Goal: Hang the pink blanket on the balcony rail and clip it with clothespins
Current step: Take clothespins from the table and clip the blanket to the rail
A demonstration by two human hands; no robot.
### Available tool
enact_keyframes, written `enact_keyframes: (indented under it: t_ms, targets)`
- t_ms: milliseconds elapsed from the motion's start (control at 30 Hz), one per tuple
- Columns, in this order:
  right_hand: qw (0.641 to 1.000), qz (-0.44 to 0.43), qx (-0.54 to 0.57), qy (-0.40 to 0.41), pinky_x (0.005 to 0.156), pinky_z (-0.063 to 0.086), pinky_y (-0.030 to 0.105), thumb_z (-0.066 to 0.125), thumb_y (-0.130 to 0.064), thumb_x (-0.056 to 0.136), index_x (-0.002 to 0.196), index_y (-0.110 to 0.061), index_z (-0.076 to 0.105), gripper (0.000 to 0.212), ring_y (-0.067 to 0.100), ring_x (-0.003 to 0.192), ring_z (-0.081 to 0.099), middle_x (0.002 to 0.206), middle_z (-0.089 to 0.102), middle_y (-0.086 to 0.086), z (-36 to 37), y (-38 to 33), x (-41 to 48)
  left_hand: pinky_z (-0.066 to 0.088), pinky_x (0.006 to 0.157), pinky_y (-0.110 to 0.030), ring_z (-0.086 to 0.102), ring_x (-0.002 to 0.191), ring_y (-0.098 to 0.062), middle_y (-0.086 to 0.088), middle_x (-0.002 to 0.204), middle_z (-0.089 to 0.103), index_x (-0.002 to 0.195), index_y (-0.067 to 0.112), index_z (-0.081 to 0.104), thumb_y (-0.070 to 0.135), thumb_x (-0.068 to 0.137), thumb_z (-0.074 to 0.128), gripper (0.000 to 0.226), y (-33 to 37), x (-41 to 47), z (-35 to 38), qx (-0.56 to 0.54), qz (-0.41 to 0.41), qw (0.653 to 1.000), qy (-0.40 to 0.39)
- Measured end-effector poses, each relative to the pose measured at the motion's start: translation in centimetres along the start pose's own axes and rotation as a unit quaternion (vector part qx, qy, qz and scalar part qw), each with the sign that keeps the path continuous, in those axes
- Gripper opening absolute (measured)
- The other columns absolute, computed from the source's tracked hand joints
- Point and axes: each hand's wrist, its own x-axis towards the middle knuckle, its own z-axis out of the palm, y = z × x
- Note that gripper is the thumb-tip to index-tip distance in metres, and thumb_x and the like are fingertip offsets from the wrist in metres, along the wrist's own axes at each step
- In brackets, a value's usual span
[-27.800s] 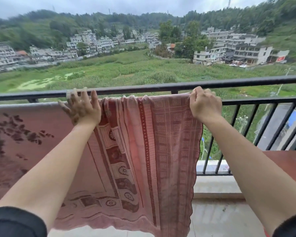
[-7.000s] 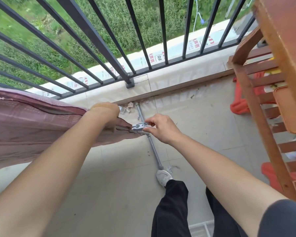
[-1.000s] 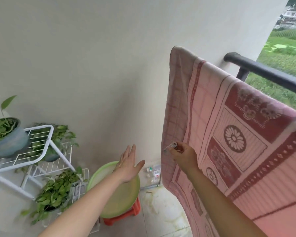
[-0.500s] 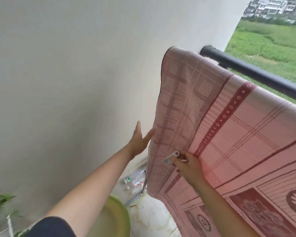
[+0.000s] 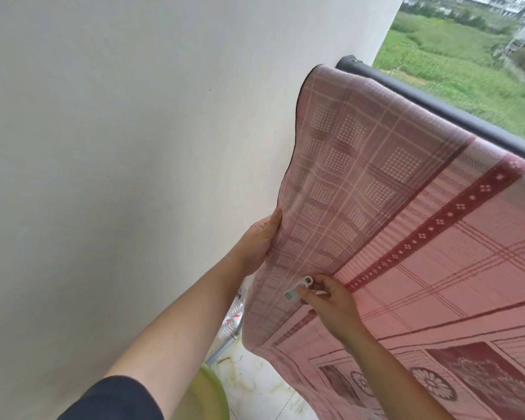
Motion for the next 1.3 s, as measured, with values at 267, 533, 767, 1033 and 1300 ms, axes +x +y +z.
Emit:
enact_keyframes:
  t_ms: [267, 533, 767, 1033, 1300]
  targets:
    - [1.0, -0.015, -0.014, -0.017, 0.074, 0.059, 0.039, 0.074, -0.02, 0.088, 0.111, -0.02, 0.068, 0.024, 0.017, 0.083, 0.074, 0.103, 0.072, 0.004, -0.5, -1.7, -0.8, 0.051, 0.091, -0.022, 0.062, 0.118, -0.016, -0.002, 0.127, 0.066, 0.136, 0.015, 0.053, 0.066, 0.088, 0.031, 0.074, 1.0, 0.5, 0.1, 0.037, 0.029, 0.998, -0.048]
    - [0.999, -0.047, -0.013, -0.023, 0.072, 0.059, 0.028, 0.074, -0.021, 0.087, 0.111, -0.02, 0.069, 0.025, 0.02, 0.092, 0.073, 0.101, 0.075, 0.001, -0.7, -3.5, -2.0, 0.055, 0.084, -0.032, 0.066, 0.096, -0.027, -0.016, 0.104, 0.07, 0.113, -0.005, 0.065, 0.046, 0.09, 0.061, 0.056, 0.5, 1.9, -0.7, -0.064, 0.035, 0.997, 0.021]
    - [0.991, -0.127, -0.022, -0.04, 0.088, 0.058, 0.032, 0.073, -0.035, 0.08, 0.12, -0.025, 0.068, 0.041, 0.014, 0.101, 0.07, 0.106, 0.075, -0.001, -0.9, -7.8, -3.0, 0.055, 0.062, -0.024, 0.067, 0.075, -0.017, -0.012, 0.09, 0.07, 0.106, -0.003, 0.066, 0.031, 0.094, 0.062, 0.036, 1.3, 1.2, -1.4, -0.095, 0.065, 0.99, 0.085]
    - [0.921, -0.353, -0.159, -0.034, 0.079, 0.057, 0.021, 0.074, -0.029, 0.086, 0.115, -0.026, 0.069, 0.029, 0.003, 0.087, 0.071, 0.091, 0.074, -0.011, 1.2, -21.1, -3.5, 0.054, 0.07, -0.029, 0.067, 0.082, -0.02, -0.017, 0.093, 0.072, 0.098, -0.006, 0.07, 0.026, 0.092, 0.067, 0.033, 0.4, 0.6, -2.0, -0.085, 0.08, 0.989, 0.092]
    - [0.827, -0.353, -0.429, -0.08, 0.071, 0.052, 0.011, 0.076, -0.029, 0.085, 0.108, -0.019, 0.077, 0.026, 0.01, 0.085, 0.069, 0.092, 0.076, -0.001, 5.7, -29.6, 3.7, 0.052, 0.071, -0.022, 0.068, 0.08, -0.014, -0.008, 0.089, 0.075, 0.095, 0.003, 0.075, 0.023, 0.087, 0.072, 0.022, 0.6, -0.1, -2.5, -0.093, 0.094, 0.987, 0.093]
